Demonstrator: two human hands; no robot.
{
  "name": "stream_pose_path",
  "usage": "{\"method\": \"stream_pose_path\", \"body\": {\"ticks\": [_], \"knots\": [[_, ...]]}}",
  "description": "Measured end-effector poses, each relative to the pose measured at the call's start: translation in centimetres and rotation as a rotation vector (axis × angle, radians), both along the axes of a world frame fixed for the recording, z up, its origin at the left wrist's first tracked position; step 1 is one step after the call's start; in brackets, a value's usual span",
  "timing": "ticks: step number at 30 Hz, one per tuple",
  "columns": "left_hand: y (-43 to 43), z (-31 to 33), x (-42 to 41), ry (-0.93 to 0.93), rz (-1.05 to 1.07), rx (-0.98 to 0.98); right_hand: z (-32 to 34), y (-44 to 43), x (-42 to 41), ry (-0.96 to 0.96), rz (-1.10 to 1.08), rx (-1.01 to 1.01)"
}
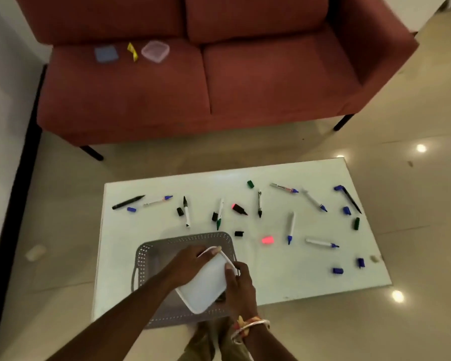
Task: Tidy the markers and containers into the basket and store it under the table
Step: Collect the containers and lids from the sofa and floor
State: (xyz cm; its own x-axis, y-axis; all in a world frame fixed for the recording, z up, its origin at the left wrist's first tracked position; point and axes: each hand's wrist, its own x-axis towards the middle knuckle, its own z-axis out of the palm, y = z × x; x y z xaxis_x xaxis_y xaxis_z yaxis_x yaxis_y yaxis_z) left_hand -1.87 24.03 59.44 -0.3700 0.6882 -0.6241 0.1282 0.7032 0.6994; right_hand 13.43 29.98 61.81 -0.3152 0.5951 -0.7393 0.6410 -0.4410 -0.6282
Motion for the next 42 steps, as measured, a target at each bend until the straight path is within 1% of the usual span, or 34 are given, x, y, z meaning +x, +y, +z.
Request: {"method": "stream_pose_path", "body": {"ticks": [3,6,7,8,9,10,11,13,15,18,22,25,27,30,38,42], "knots": [[0.7,-4.6,-0.6,0.105,-0.068,-0.030,-4.4,0.7,-1.0,-0.010,-0.094,-0.057],[1.0,-8.5,-0.8,0.203,-0.071,-0.048,-8.8,0.5,-2.3,-0.086,-0.167,-0.124],[1.1,-9.4,-0.9,0.274,-0.076,-0.091,-9.7,0.6,-2.6,-0.093,-0.194,-0.138],[1.1,-10.6,-0.8,0.391,-0.075,-0.135,-10.6,0.6,-3.0,-0.089,-0.231,-0.170],[1.0,-11.5,-0.6,0.508,-0.051,-0.179,-11.4,0.6,-3.4,-0.100,-0.248,-0.185],[0.9,-12.4,-0.3,0.578,-0.004,-0.206,-12.2,0.6,-3.7,-0.147,-0.246,-0.167],[0.9,-13.1,0.0,0.568,0.065,-0.224,-12.8,0.6,-3.9,-0.201,-0.238,-0.131],[0.8,-14.3,0.6,0.435,0.198,-0.210,-14.4,0.3,-4.3,-0.268,-0.252,-0.075],[0.8,-15.4,0.9,0.346,0.261,-0.165,-15.3,0.1,-5.0,-0.301,-0.266,-0.051],[1.1,-15.8,0.8,0.311,0.318,-0.144,-16.2,0.8,-5.7,-0.330,-0.285,-0.014],[1.3,-15.9,0.5,0.283,0.421,-0.201,-16.4,2.2,-5.5,-0.340,-0.250,0.079],[1.1,-15.6,0.9,0.241,0.534,-0.261,-16.5,2.2,-5.8,-0.354,-0.206,0.092],[1.1,-15.4,1.4,0.187,0.580,-0.252,-16.6,2.1,-6.1,-0.379,-0.174,0.091],[1.1,-15.5,1.4,0.162,0.571,-0.207,-17.0,2.1,-6.4,-0.408,-0.140,0.110],[1.1,-15.2,1.0,0.146,0.514,-0.227,-16.9,2.4,-6.5,-0.439,-0.093,0.142],[0.9,-15.3,0.9,0.118,0.502,-0.234,-16.5,2.5,-6.6,-0.455,-0.022,0.172]]}}
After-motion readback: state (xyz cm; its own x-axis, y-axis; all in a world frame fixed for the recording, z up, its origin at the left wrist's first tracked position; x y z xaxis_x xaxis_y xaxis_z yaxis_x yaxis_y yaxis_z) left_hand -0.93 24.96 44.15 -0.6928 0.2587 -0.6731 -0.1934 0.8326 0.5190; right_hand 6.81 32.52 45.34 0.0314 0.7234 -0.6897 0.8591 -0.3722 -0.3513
